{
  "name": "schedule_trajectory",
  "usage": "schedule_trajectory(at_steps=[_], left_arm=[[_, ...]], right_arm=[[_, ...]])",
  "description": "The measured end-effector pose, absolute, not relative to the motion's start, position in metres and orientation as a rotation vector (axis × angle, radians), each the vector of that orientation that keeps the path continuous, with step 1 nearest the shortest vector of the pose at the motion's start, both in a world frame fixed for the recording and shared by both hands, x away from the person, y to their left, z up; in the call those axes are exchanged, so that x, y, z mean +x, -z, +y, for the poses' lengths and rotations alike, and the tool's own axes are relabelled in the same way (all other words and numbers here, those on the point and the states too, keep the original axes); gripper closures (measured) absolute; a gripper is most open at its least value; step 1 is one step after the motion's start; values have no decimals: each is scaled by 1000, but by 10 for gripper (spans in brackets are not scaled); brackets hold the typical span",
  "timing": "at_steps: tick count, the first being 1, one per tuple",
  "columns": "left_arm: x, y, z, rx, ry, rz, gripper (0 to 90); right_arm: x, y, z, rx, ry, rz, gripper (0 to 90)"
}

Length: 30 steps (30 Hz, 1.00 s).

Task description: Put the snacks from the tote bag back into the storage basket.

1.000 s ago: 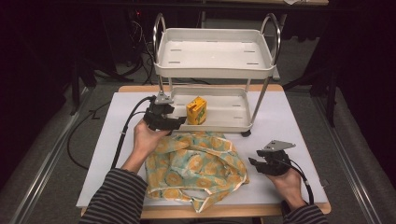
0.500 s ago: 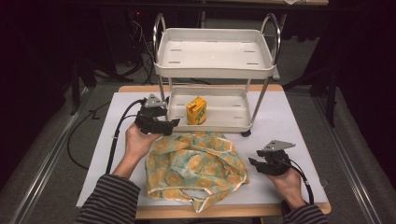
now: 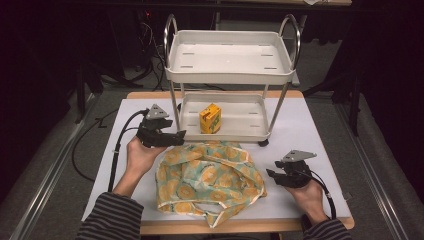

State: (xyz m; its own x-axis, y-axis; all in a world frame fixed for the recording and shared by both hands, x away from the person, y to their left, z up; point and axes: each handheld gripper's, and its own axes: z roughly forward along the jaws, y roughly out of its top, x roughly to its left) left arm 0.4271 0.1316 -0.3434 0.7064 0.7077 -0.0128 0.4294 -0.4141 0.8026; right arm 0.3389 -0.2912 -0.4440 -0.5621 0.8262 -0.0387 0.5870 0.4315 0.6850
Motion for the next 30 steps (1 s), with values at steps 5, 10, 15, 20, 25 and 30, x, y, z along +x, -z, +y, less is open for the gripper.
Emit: schedule_trajectory(at_steps=[5, 10, 15, 20, 25, 30], left_arm=[[424, 347, 141, 2039, -411, 885, 377], [420, 351, 147, 2029, -406, 899, 377], [416, 354, 152, 2028, -411, 904, 377], [411, 357, 157, 2025, -410, 910, 377], [407, 360, 164, 2016, -409, 924, 377], [404, 362, 170, 2008, -412, 932, 377]], right_arm=[[339, 444, -292, 1214, -895, 2326, 537], [339, 444, -292, 1228, -900, 2326, 538], [339, 444, -291, 1230, -899, 2324, 538], [339, 445, -291, 1230, -899, 2323, 538], [339, 444, -291, 1222, -893, 2328, 538], [339, 445, -290, 1220, -891, 2328, 538]])
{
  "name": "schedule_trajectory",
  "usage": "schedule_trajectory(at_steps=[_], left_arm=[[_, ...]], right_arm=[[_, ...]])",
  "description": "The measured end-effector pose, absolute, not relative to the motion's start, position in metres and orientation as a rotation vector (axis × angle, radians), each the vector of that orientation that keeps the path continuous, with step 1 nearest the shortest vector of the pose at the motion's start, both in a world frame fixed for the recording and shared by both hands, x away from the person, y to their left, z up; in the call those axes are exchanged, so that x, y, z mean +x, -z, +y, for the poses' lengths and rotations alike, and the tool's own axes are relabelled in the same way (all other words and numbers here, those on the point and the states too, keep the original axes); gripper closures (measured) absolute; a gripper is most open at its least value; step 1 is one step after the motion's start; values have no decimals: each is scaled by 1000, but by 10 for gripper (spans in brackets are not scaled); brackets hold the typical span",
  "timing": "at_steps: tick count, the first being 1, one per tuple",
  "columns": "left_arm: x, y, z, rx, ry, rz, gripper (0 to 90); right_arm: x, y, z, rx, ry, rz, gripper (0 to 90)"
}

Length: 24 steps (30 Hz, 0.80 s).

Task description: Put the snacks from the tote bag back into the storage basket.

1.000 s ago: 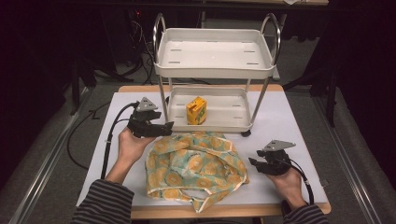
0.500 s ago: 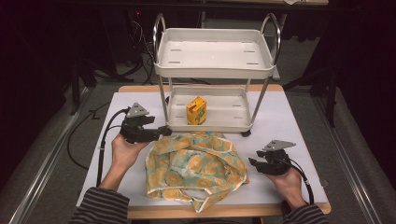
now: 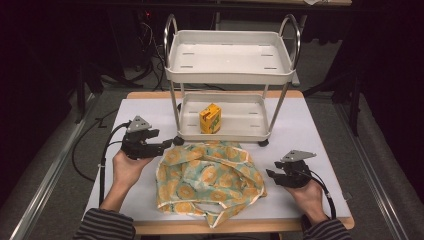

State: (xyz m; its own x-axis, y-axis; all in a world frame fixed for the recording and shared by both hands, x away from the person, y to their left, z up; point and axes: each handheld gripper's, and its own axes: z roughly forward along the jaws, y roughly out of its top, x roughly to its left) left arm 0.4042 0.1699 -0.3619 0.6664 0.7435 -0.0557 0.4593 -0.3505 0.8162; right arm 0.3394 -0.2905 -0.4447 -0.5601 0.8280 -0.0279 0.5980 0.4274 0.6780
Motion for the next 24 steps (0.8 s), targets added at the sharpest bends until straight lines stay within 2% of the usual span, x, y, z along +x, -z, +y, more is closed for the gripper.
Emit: schedule_trajectory(at_steps=[24], left_arm=[[394, 382, 194, 1984, -404, 1008, 373]], right_arm=[[339, 445, -290, 1224, -883, 2321, 535]])
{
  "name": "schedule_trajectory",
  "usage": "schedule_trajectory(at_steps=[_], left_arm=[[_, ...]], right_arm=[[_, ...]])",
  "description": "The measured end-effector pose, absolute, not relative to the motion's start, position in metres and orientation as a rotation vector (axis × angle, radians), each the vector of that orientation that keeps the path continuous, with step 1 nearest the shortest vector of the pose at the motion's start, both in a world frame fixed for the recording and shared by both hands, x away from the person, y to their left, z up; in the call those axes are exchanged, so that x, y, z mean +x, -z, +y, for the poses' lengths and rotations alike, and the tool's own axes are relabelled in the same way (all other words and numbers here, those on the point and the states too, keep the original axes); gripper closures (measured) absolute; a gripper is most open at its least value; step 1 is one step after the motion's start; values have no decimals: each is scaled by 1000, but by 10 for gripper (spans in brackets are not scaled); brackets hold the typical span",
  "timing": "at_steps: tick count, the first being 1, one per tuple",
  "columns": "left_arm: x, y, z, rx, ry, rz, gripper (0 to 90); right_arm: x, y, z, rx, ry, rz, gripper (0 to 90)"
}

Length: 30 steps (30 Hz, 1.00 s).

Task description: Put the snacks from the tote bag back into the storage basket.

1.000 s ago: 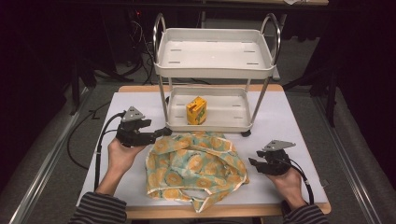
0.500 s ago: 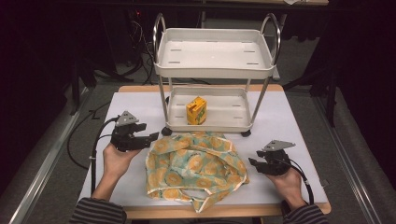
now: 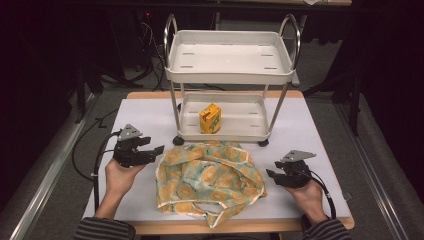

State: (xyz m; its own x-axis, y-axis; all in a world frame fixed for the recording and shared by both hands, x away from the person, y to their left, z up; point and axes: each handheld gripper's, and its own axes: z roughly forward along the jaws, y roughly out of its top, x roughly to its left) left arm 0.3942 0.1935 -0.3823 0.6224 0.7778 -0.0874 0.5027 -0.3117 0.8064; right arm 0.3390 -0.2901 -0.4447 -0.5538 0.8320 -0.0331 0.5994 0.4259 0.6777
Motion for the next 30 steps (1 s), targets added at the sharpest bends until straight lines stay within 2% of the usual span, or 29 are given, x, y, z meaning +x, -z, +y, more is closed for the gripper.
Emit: schedule_trajectory(at_steps=[19, 30], left_arm=[[394, 406, 202, 1974, -373, 1069, 372], [400, 425, 206, 2019, -397, 1134, 373]], right_arm=[[339, 444, -291, 1229, -887, 2318, 532], [338, 444, -293, 1245, -899, 2300, 529]])
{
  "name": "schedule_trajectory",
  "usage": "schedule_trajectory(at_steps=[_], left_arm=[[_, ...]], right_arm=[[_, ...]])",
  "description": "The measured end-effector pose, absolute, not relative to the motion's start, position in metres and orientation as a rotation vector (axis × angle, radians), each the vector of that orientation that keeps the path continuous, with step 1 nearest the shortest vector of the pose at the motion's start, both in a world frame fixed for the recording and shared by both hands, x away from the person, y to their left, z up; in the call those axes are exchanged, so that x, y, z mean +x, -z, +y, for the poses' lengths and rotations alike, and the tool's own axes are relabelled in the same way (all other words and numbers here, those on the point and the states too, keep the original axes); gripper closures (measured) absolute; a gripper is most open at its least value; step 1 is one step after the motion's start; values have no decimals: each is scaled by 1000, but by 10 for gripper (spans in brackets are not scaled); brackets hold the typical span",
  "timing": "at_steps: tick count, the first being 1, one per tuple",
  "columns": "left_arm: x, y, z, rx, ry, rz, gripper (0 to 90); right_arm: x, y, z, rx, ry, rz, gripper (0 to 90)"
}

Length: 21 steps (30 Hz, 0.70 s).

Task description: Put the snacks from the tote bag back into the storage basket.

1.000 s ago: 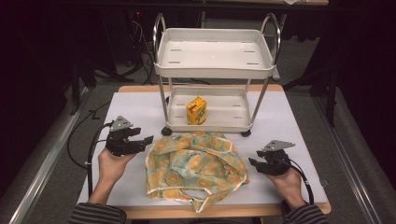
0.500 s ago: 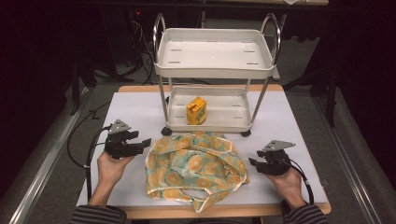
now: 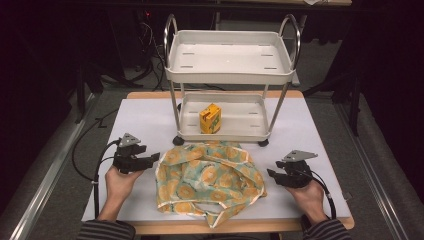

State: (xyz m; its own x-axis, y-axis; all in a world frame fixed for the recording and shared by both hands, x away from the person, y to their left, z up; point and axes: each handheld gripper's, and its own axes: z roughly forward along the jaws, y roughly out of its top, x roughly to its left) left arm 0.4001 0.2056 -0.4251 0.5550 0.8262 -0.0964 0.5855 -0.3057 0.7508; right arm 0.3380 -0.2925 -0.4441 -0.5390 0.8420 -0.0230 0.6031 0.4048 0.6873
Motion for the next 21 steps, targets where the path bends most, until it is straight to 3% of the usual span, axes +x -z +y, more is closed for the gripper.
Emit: schedule_trajectory(at_steps=[21], left_arm=[[404, 444, 203, 2072, -419, 1182, 373]], right_arm=[[341, 447, -299, 1311, -860, 2273, 530]])
